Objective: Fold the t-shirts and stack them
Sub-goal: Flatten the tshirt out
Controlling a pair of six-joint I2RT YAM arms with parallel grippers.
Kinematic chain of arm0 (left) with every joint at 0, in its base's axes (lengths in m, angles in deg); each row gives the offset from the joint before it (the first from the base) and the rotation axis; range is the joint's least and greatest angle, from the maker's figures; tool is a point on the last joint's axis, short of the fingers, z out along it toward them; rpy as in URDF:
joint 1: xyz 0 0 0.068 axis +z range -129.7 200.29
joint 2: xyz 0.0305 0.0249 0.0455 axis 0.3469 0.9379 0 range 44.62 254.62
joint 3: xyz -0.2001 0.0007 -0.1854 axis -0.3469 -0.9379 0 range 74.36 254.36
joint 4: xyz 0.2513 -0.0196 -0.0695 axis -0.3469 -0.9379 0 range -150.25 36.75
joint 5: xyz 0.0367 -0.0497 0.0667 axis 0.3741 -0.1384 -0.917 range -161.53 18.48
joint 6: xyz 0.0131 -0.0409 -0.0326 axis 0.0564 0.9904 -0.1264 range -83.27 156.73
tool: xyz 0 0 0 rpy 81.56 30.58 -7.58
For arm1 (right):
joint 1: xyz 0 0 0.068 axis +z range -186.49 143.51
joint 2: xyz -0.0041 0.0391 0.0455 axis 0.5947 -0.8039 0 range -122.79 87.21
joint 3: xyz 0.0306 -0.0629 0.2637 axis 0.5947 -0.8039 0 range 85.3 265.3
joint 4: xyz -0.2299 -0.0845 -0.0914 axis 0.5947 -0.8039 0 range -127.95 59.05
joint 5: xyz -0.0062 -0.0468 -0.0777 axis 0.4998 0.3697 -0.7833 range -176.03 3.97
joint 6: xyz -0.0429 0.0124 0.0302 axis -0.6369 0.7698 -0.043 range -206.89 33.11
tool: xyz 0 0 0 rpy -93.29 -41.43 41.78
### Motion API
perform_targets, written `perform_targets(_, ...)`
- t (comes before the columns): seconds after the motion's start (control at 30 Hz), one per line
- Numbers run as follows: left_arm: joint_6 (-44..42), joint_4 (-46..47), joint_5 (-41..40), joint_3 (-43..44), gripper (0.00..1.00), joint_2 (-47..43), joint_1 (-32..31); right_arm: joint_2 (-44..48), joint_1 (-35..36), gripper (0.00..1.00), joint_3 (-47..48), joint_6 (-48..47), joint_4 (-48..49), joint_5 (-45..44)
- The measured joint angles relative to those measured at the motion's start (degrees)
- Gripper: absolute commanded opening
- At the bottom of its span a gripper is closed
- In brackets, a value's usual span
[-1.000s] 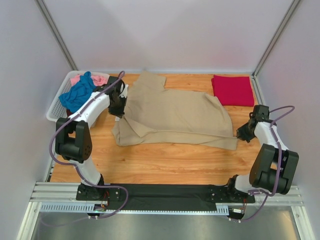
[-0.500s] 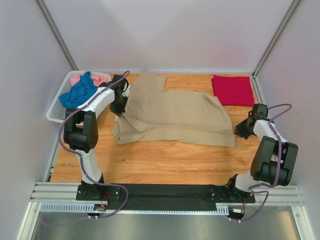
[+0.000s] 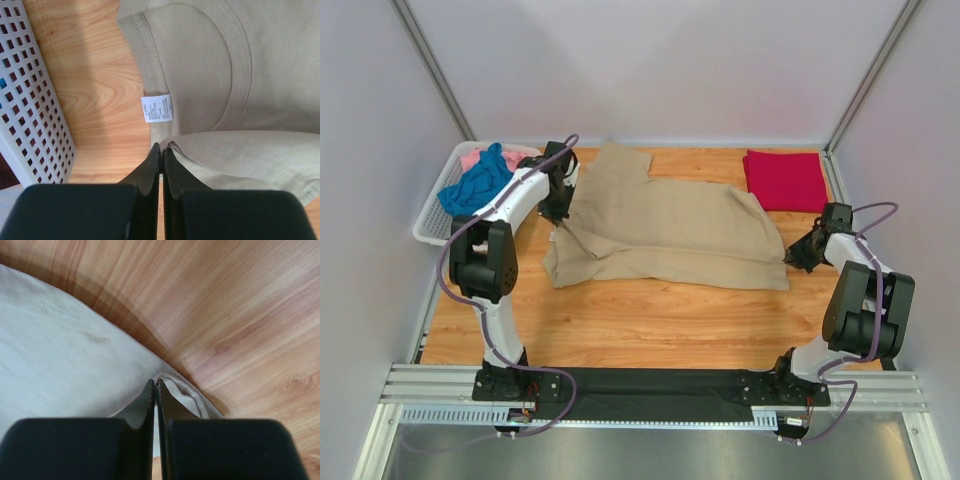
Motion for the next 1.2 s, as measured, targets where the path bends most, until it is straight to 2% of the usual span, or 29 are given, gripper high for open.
perform_targets(0.23,-0.66,-0.24,0.48,2.23,0.00,2.78,0.00,-0.94,0.02,0.01,2.78,-0.37,-0.07,0.24)
perform_targets(0.27,-0.74,-0.50,0.52,3.17,0.06,3.43,0.00,-1.31,0.04,0.03,3.41,-0.39,0.00,0.28)
perform_targets(0.33,-1.03,-0.94,0.66,5.60,0.12,4.94,0.00,-2.34,0.09,0.11,4.39,-0.44,-0.02,0.39)
perform_targets(0.43,-0.92,-1.29,0.68,7.58,0.34,6.12,0.00,-3.93,0.09,0.23,5.42,-0.66,-0.55,0.44)
perform_targets(0.53,0.04,-2.03,0.17,8.15,0.36,6.12,-0.07,-4.26,0.07,0.29,6.43,-0.76,-2.71,0.39)
perform_targets(0.63,1.22,-2.51,-1.42,7.61,0.38,5.05,-0.50,-3.80,0.09,0.31,7.48,-0.76,-5.16,0.37)
perform_targets(0.77,3.63,-1.46,-2.34,0.48,0.39,-2.93,-2.01,0.50,0.13,0.30,6.38,-0.72,-8.02,1.27)
perform_targets(0.97,8.50,3.93,5.49,-17.20,0.39,-19.98,-3.74,6.51,1.31,0.29,1.53,-0.74,-8.55,2.62)
perform_targets(1.07,11.06,6.54,9.35,-22.82,0.38,-21.90,-3.69,6.95,1.60,0.27,-1.66,-0.74,-7.04,3.65)
perform_targets(1.2,14.32,9.81,12.52,-27.04,0.37,-18.56,-3.67,5.70,1.57,0.26,-4.26,-0.79,-5.46,3.63)
